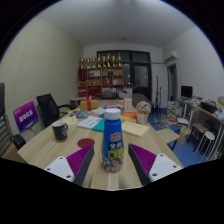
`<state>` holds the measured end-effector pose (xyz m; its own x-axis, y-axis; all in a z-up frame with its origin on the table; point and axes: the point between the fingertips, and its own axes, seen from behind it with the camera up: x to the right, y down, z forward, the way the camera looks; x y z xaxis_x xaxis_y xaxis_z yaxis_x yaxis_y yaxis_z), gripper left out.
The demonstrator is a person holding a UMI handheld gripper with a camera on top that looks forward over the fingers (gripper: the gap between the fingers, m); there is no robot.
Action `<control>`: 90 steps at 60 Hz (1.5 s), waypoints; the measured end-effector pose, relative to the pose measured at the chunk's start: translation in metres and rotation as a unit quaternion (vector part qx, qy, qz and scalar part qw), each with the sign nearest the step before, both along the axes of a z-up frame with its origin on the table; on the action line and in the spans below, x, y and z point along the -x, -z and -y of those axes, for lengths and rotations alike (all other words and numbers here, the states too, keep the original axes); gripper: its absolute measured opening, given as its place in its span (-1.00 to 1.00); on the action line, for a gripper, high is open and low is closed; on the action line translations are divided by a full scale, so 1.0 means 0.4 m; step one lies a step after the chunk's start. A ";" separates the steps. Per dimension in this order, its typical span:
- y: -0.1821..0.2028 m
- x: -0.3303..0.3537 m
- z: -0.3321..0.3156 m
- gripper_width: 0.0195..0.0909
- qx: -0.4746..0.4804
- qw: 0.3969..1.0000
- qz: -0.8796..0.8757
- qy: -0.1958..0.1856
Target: Pour water
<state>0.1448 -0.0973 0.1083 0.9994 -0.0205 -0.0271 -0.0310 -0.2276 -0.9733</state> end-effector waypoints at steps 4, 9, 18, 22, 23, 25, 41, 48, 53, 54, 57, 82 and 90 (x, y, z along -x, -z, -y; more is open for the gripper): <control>0.028 -0.017 -0.078 0.69 -0.002 1.000 0.003 0.011; 0.054 -0.020 -0.149 0.69 -0.001 1.000 0.007 0.019; 0.096 -0.011 -0.234 0.45 0.002 1.000 0.008 0.017; 0.104 -0.018 -0.255 0.08 -0.003 1.000 0.016 0.025; 0.106 -0.015 -0.255 0.07 -0.004 1.000 0.018 0.025; 0.098 -0.007 -0.261 0.06 -0.015 0.999 0.024 0.025; 0.090 -0.013 -0.293 -0.24 0.042 0.999 -0.001 0.025; -0.039 -0.035 -0.319 -0.30 0.032 0.998 0.051 0.033; -0.131 0.020 -0.390 -0.30 0.023 0.989 0.143 0.033; -0.171 0.002 -0.380 -0.30 0.025 0.986 0.165 0.028; -0.227 0.034 -0.417 -0.30 0.024 0.969 0.243 0.023; -0.191 0.370 -0.633 -0.30 0.102 0.554 0.822 -0.091; -0.192 0.424 -0.636 -0.30 0.097 0.434 0.889 -0.112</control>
